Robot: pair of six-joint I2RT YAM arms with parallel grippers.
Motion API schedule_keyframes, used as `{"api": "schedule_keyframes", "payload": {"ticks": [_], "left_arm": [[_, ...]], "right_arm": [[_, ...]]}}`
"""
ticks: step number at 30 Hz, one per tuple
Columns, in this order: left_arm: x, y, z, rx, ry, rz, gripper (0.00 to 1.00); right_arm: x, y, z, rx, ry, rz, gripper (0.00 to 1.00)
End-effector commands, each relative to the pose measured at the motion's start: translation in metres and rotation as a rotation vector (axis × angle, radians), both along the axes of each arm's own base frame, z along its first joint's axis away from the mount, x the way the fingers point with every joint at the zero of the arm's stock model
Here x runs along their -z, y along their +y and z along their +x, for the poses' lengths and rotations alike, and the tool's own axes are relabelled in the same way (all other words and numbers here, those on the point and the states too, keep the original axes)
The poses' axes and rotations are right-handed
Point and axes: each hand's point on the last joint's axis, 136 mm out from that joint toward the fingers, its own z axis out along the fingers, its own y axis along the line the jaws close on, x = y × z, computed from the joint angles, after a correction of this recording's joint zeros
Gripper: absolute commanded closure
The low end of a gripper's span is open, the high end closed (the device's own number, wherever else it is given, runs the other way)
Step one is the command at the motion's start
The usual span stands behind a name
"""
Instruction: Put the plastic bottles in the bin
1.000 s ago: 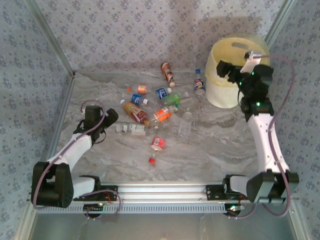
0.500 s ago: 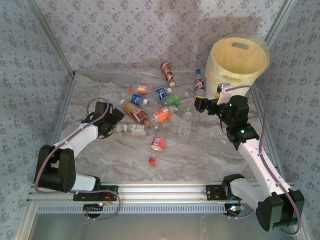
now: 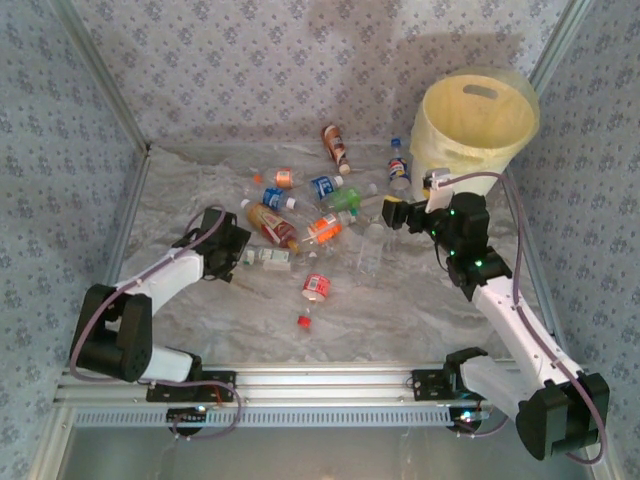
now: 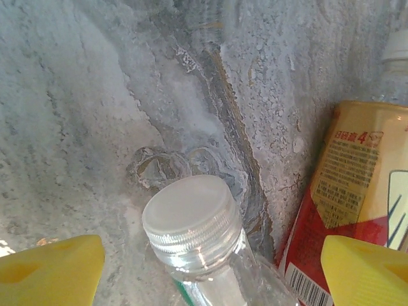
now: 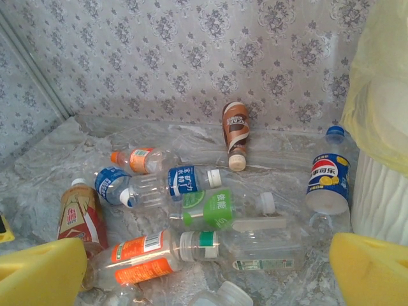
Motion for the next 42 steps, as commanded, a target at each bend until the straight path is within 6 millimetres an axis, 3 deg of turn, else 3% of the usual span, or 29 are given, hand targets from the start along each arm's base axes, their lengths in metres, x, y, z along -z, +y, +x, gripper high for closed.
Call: {"api": "schedule_keyframes", "payload": {"ticks": [1,6,15,19,26,32,40,42], "left_arm": [[0.013,-0.007,-0.001,-0.097,0.041,-0.088,0.14],[0.022,-0.014,0.002,-0.105,0.055,-0.106,0.18],[0.034,-0.011,0.009,-0.133,0.046,-0.079,0.40],[0.036,-0.008,0.011,-0.129,0.006,-0.066,0.51],[0.030,-0.006,0.016,-0.083,-0.046,-0.035,0.58],[-0.004,-0.002,0.028,0.023,-0.143,0.055,0.60],[-0.067,0.006,0.040,0.158,-0.269,0.213,0.61],[-0.086,0.000,0.046,0.211,-0.338,0.219,0.61]], "right_arm": [[-0.004,0.001,0.001,0.000,-0.026,-0.034,0.00],[-0.005,0.005,-0.001,-0.015,-0.024,-0.054,0.00],[-0.004,0.010,-0.003,-0.022,-0.022,-0.079,0.00],[-0.002,0.011,-0.005,-0.025,-0.016,-0.092,0.00],[-0.001,0.014,-0.006,-0.030,-0.021,-0.097,0.00],[0.002,0.023,-0.007,-0.057,-0.015,-0.079,0.00],[0.015,0.040,-0.010,-0.082,0.043,-0.024,0.00],[0.021,0.051,-0.015,-0.138,0.084,-0.006,0.00]]}}
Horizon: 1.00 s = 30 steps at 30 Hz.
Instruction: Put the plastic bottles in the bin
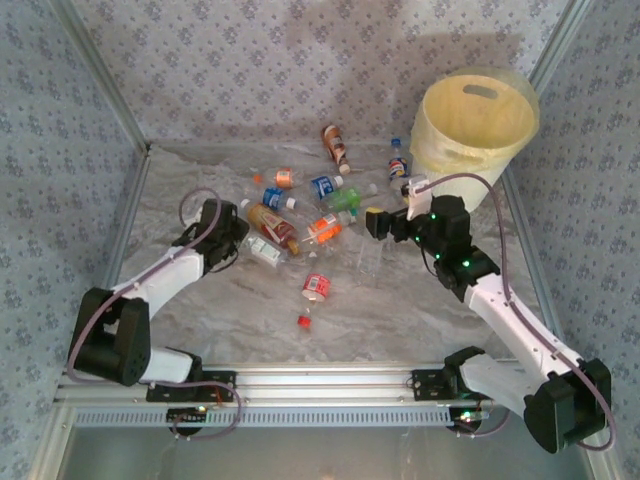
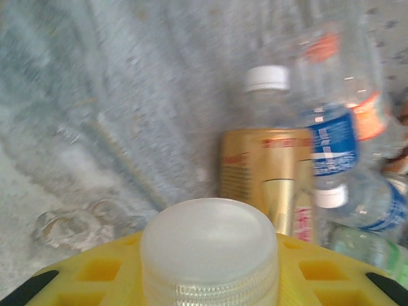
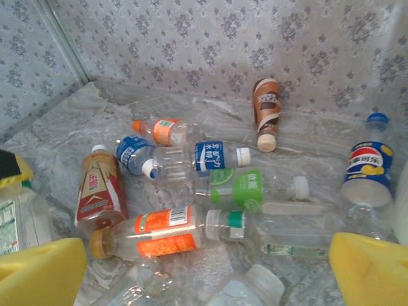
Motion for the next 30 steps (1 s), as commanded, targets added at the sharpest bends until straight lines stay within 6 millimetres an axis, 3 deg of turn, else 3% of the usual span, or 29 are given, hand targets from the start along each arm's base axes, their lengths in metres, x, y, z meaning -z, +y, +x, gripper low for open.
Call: {"api": "schedule_keyframes", "payload": {"ticks": [1,8,14,20,30], "left_arm": [[-0.043,-0.004,0.011,0.122,-0.123,0.086,0.61],[-0.112,-0.062,0.020,0.427,-0.327,0.063,0.61],[-0.153,-0.112,0.015,0.609,-0.484,0.011,0.61],[-0.167,-0.138,0.013,0.685,-0.540,-0.014,0.61],[-0.172,-0.169,0.015,0.772,-0.560,-0.057,0.61]], "right_arm": [[0.004,0.018,-0.007,-0.071,0.067,0.053,0.00],[0.014,0.068,-0.023,-0.242,0.196,0.135,0.00],[0.011,0.124,-0.022,-0.349,0.300,0.331,0.00],[0.011,0.157,-0.019,-0.416,0.346,0.455,0.00],[0.024,0.187,-0.028,-0.522,0.412,0.478,0.00]]}}
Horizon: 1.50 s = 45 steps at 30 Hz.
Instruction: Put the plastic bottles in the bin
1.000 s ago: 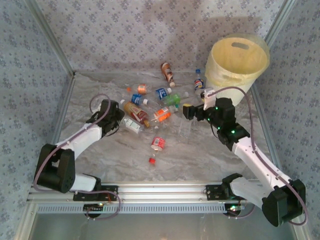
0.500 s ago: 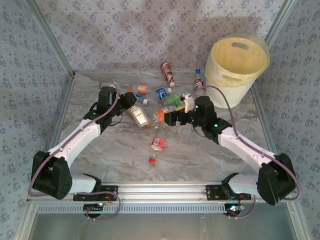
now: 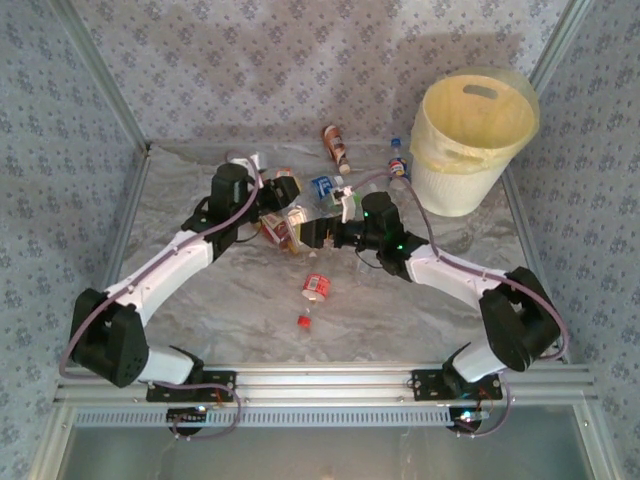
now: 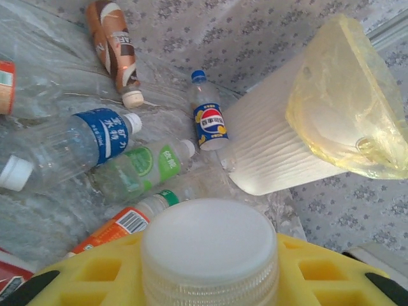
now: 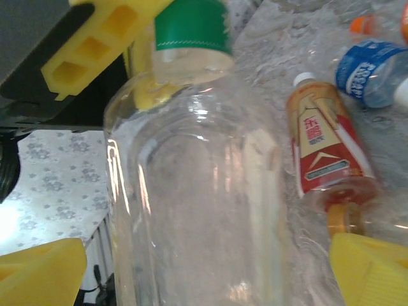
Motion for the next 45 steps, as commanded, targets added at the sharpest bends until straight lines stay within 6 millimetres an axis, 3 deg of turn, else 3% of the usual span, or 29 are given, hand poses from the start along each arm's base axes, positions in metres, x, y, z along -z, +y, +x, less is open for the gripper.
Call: {"api": "schedule_keyframes", "payload": {"ticks": [1,4,9,18,27,31,38,41,45], "left_arm": [[-0.025,-0.018,0.001,0.072,-0.076,-0.038,0.61],[-0.025,-0.024,-0.001,0.089,-0.080,-0.044,0.61],[-0.022,-0.026,-0.001,0.099,-0.073,-0.045,0.61],[-0.022,-0.027,-0.001,0.100,-0.060,-0.044,0.56],[-0.025,-0.025,-0.003,0.105,-0.045,-0.022,0.34],[-0.032,-0.023,-0.006,0.119,-0.050,-0.035,0.05],[-0.059,0.009,-0.007,0.044,-0.070,-0.087,0.02],[-0.055,0.031,-0.008,-0.051,-0.087,-0.010,0.02],[-0.042,0.058,-0.013,-0.165,-0.093,0.060,0.02]], "right_arm": [[-0.020,0.015,-0.003,-0.054,-0.015,0.073,0.00],[-0.016,0.016,-0.003,-0.055,0.007,0.074,0.04],[-0.014,0.012,0.001,-0.017,0.006,0.080,0.25],[-0.006,0.006,0.005,0.029,0.024,0.046,0.40],[0.001,-0.001,0.006,0.059,0.019,-0.022,0.47],[0.002,-0.006,0.007,0.080,0.033,-0.042,0.48],[0.012,-0.029,0.015,0.145,0.016,-0.149,0.51],[0.013,-0.053,0.027,0.223,0.006,-0.208,0.51],[-0.002,-0.088,0.040,0.313,-0.038,-0.252,0.51]]}}
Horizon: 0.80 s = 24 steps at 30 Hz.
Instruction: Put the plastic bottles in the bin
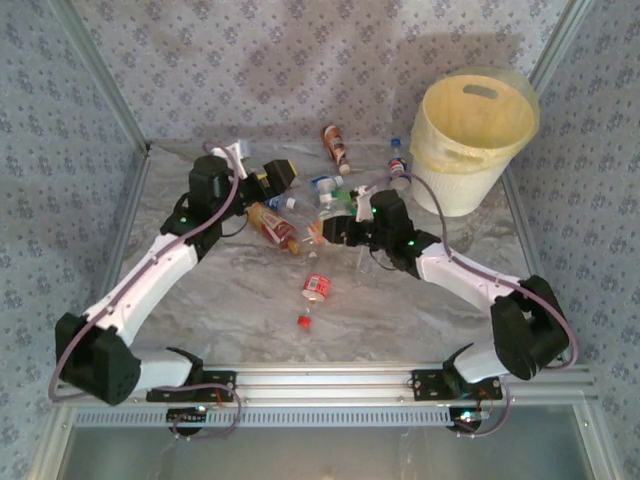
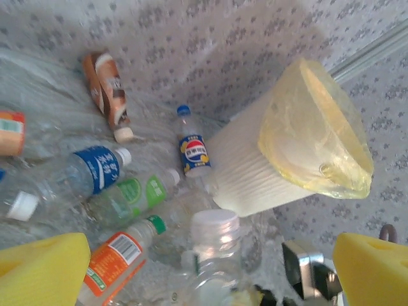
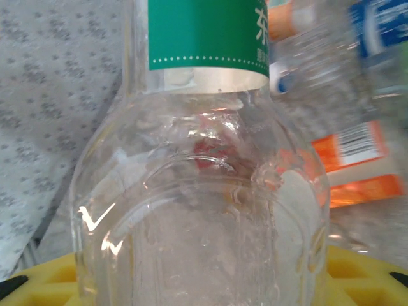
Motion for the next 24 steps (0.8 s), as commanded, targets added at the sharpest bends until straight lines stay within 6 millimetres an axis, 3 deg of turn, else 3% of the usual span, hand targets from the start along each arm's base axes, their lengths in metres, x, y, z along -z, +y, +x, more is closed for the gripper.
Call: {"api": "schedule_keyframes", "payload": {"ticks": [1,13,18,24], "left_arm": [[0.016,0.028,-0.003,-0.120,0.014,0.086,0.02],[0.046,0.064,-0.015,-0.255,0.048,0.213,0.02],[0.060,0.072,-0.018,-0.279,0.080,0.244,0.02],[0.068,0.074,-0.023,-0.277,0.095,0.251,0.02]], "right_arm": [[-0.035,-0.033,0.016,0.087,-0.099,-0.058,0.51],[-0.121,-0.119,0.053,0.263,-0.297,-0.121,0.51],[-0.166,-0.153,0.078,0.360,-0.393,-0.131,0.51],[-0.201,-0.207,0.117,0.538,-0.442,-0.178,0.51]]}}
